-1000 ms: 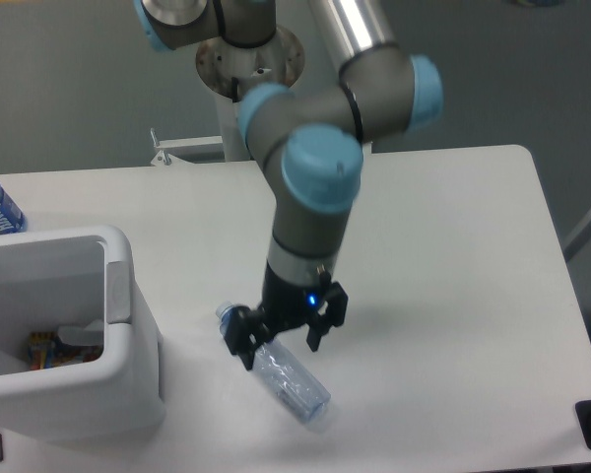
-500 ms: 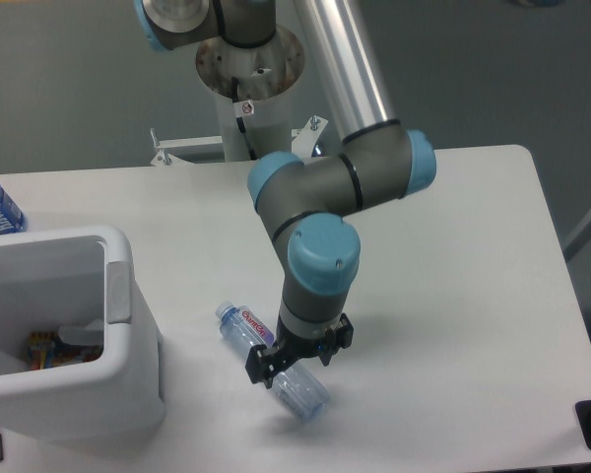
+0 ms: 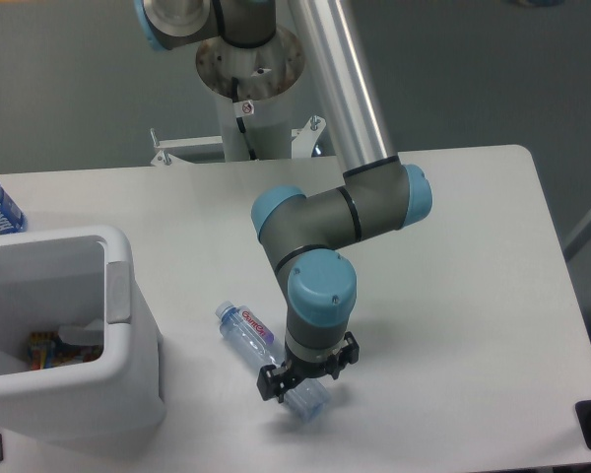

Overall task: Place the trash in the trash can
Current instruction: 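Close the gripper around the bottle's middle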

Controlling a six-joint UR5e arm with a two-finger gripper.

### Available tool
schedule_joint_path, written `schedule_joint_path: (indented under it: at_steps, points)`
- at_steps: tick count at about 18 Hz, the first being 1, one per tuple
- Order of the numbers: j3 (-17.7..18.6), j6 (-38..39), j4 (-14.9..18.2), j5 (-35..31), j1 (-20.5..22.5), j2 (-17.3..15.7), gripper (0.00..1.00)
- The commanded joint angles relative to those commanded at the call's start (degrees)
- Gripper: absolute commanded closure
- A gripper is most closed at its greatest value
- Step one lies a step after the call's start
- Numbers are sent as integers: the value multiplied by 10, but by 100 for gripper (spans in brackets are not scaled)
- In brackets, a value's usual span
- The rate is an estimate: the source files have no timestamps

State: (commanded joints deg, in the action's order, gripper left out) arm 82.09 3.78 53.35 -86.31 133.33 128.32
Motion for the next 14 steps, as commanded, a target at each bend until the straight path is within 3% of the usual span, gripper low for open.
schedule_joint_path:
  at_steps: [6,14]
  points:
    - [4,2,-1,-3,-6,3,2]
    - [4,10,-1,-18,-11,7,31]
